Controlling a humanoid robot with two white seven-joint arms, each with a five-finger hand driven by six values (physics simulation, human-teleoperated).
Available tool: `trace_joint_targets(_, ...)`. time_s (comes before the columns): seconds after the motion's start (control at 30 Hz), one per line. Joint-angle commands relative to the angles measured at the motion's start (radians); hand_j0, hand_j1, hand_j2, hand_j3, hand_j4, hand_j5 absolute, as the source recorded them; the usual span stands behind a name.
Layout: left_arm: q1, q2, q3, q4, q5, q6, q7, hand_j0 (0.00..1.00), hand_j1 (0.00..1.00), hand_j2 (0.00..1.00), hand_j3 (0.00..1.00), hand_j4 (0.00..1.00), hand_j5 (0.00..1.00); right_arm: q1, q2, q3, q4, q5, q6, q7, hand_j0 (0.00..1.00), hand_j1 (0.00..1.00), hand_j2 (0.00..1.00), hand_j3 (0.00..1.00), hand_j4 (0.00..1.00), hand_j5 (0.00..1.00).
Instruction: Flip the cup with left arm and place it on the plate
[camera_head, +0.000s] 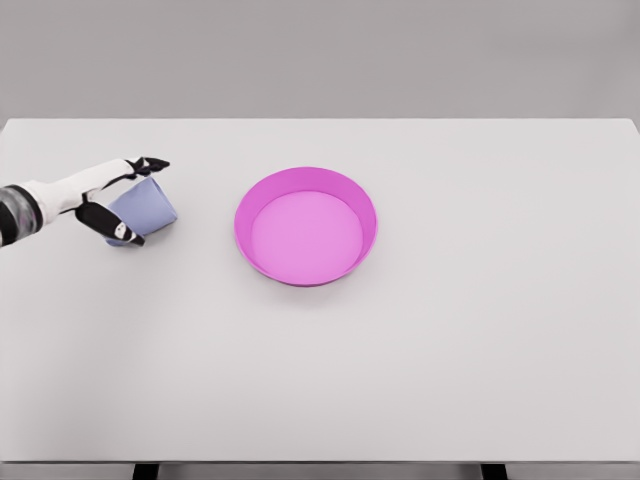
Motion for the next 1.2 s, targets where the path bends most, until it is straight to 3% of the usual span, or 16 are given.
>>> trace_joint_targets(0.0,-0.002,-0.012,-0.011,-0.001,0.002,-0.003,0.0,1.0,1.0,1.0,1.0,1.0,1.0,0.0,0.0,0.0,0.0,0.0,0.001,0.0,1.0,1.0,1.0,1.0,1.0,1.0)
trace_joint_targets(0.37,-0.029,-0.032,-0.013,0.081,0.004,0.007,0.002,1.0,1.0,1.0,1.0,1.0,1.0,0.0,0.0,0.0,0.0,0.0,0.0,0.0,1.0,1.0,1.0,1.0,1.0,1.0)
trace_joint_targets(0.47,-0.058,-0.041,-0.059,0.11,0.004,0.007,0.002,1.0,1.0,1.0,1.0,1.0,1.0,0.0,0.0,0.0,0.0,0.0,0.0,0.0,1.0,1.0,1.0,1.0,1.0,1.0)
trace_joint_targets(1.17,-0.074,-0.059,-0.08,0.144,0.01,-0.036,0.005,1.0,1.0,1.0,1.0,1.0,1.0,0.0,0.0,0.0,0.0,0.0,0.0,0.0,1.0,1.0,1.0,1.0,1.0,1.0)
